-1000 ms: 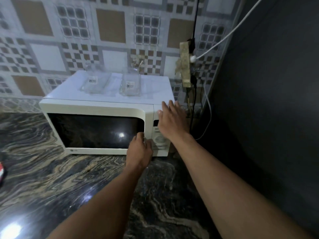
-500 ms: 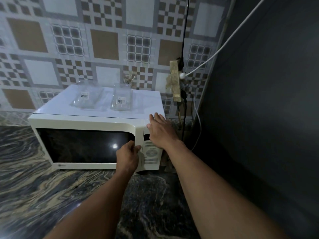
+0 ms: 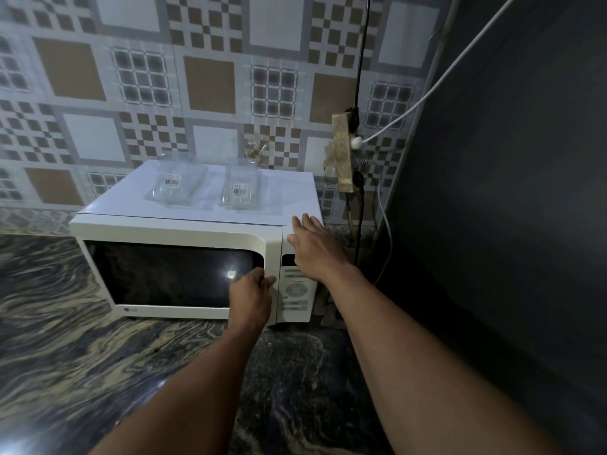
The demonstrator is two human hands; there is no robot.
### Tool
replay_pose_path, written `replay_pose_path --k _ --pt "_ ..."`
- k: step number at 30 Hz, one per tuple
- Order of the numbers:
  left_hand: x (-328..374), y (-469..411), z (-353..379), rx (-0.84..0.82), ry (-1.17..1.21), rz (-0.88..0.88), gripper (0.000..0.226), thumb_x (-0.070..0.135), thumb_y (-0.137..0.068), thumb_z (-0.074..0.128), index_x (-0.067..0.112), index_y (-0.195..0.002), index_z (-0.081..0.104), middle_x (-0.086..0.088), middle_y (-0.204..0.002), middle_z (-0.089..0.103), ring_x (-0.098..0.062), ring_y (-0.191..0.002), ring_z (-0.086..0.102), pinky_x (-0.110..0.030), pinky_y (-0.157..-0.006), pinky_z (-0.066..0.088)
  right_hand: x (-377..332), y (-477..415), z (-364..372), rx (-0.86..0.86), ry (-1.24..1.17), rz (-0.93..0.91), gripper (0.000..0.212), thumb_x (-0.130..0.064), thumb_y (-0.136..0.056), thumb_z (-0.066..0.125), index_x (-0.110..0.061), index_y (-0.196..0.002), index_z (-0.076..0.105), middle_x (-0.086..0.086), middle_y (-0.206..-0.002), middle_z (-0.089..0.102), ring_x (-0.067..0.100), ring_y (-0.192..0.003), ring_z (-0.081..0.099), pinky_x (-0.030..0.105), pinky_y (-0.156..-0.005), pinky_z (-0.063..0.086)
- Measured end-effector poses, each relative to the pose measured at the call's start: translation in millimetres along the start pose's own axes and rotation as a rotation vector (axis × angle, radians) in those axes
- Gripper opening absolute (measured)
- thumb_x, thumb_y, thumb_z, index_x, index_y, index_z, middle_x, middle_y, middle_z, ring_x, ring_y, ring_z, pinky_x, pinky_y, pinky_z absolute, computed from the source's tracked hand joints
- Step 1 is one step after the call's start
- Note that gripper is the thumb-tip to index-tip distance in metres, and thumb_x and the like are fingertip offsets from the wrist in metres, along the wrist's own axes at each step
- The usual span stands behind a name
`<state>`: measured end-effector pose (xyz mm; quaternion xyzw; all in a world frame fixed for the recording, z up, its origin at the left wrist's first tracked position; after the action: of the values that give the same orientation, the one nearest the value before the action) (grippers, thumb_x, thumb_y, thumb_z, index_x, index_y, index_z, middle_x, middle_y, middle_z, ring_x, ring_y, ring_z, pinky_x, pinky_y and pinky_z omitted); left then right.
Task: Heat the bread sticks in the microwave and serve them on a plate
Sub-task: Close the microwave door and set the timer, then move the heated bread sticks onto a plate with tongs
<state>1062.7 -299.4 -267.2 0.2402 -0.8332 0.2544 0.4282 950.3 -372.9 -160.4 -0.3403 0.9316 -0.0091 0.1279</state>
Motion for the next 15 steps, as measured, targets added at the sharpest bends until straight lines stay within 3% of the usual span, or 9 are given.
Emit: replay_pose_path --k 3,5,9,15 --pt "2.1 1.3 -1.3 0.0 -0.013 0.009 0.026 0.012 -0.097 0.063 -0.001 -0.074 0.06 -0.005 -0.064 0.06 -0.004 -0.055 0.049 -0.007 -0.05 0.036 0.8 -1.1 0.7 -0.005 -0.013 0.009 0.053 -0.023 -0.109 0.029 -0.005 -0.156 0.014 0.014 -0.164 0.011 0.026 -0.151 0.006 0.046 -0.121 0.013" --pt "2.1 0.9 -2.3 0.011 -0.012 0.015 0.026 0.008 -0.096 0.063 -0.002 -0.073 0.059 -0.002 -0.061 0.057 -0.005 -0.055 0.05 -0.002 -0.052 0.034 0.8 -1.1 1.1 -0.006 -0.014 0.008 0.053 -0.022 -0.109 0.029 -0.005 -0.156 0.014 0.013 -0.164 0.01 0.026 -0.151 0.005 0.044 -0.121 0.013" --pt "-0.2 0.6 -1.0 0.003 -0.01 0.015 0.023 0.013 -0.097 0.063 0.002 -0.076 0.061 -0.004 -0.065 0.062 -0.01 -0.059 0.055 -0.013 -0.051 0.03 0.6 -0.5 1.6 -0.001 -0.011 0.004 0.052 -0.022 -0.109 0.029 -0.005 -0.156 0.014 0.014 -0.164 0.009 0.026 -0.151 0.005 0.043 -0.121 0.014" --pt "-2.1 1.3 0.5 -0.007 -0.003 0.008 0.02 0.014 -0.098 0.063 0.003 -0.081 0.064 -0.003 -0.073 0.067 -0.007 -0.062 0.057 -0.009 -0.05 0.034 0.0 0.9 1.0 0.012 0.005 0.001 0.052 -0.021 -0.109 0.03 -0.005 -0.156 0.015 0.014 -0.163 0.014 0.027 -0.15 0.009 0.044 -0.12 0.016"
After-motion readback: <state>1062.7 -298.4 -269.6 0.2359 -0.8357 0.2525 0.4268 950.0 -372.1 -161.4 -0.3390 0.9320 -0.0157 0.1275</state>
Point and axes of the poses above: each hand's wrist, its own y-axis away from the middle knuckle, its own z-axis out of the palm, x = y × z, the point moved 7 cm from there along -y, towards the middle knuckle
